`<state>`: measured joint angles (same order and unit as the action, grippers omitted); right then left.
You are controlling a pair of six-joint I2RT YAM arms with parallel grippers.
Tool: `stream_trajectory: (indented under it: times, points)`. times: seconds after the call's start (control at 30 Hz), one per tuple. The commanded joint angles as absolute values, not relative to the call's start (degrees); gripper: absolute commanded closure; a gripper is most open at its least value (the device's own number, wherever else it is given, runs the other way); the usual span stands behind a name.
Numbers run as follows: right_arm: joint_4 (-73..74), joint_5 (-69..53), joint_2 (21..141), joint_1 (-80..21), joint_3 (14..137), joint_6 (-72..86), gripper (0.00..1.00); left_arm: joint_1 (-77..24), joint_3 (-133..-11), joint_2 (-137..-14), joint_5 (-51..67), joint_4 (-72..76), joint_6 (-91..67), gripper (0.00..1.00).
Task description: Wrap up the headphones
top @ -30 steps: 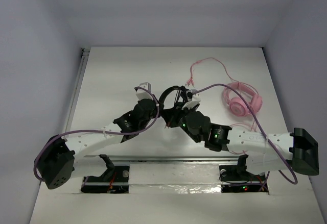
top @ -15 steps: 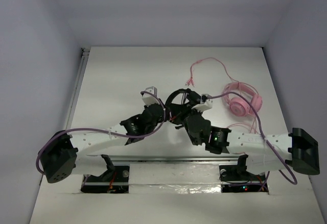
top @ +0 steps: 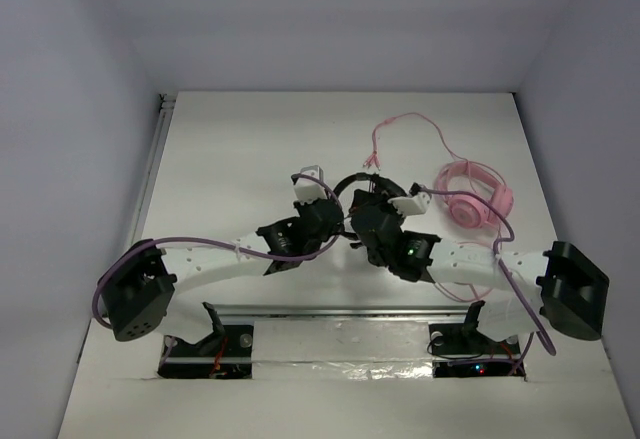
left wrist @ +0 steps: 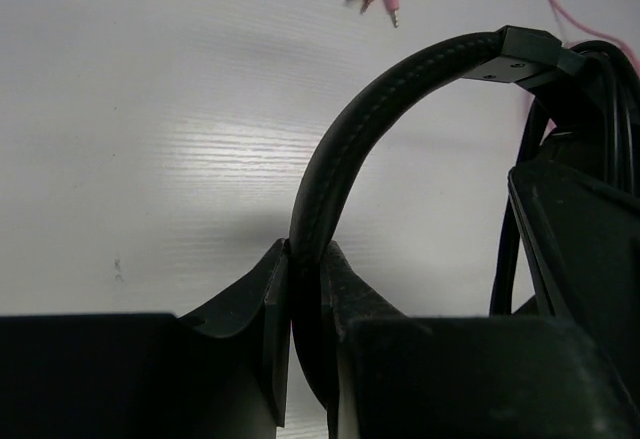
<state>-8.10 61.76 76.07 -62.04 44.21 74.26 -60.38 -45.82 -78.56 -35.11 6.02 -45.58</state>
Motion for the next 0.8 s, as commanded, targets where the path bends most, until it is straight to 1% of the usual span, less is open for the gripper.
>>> stream_trajectory:
  times: [0.0, 0.1, 0.2, 0.43, 0.5, 0.57, 0.77]
  points:
    - [-7.7, 66.8, 74.0, -57.3, 45.1, 77.0, 1.0, -62.7, -47.5, -77.3, -31.4, 8.1, -43.2, 1.0]
    - [-8.0, 66.0, 74.9, -56.1, 47.1, 75.2, 1.0, -62.7, -47.7, -77.8, -30.9, 9.3, -42.9, 1.0]
    - [-7.0, 65.9, 78.3, -55.5, 50.0, 74.7, 1.0, -62.7, -49.8, -78.9, -30.7, 8.3, -41.8, 1.0]
    - [-2.7, 60.7, 87.4, -55.0, 54.0, 74.7, 1.0, -62.7, -53.3, -80.8, -31.4, 6.2, -39.3, 1.0]
    - [-0.5, 58.1, 90.1, -55.0, 55.4, 76.0, 1.0, -62.1, -53.2, -81.5, -29.2, 7.1, -39.2, 1.0]
    - [1.9, 55.9, 90.9, -55.0, 55.0, 76.2, 0.98, -60.5, -52.6, -82.0, -27.9, 7.2, -39.7, 1.0]
    - [5.4, 50.4, 92.0, -55.0, 55.1, 72.3, 0.93, -57.7, -54.1, -84.2, -22.2, 6.8, -38.6, 1.0]
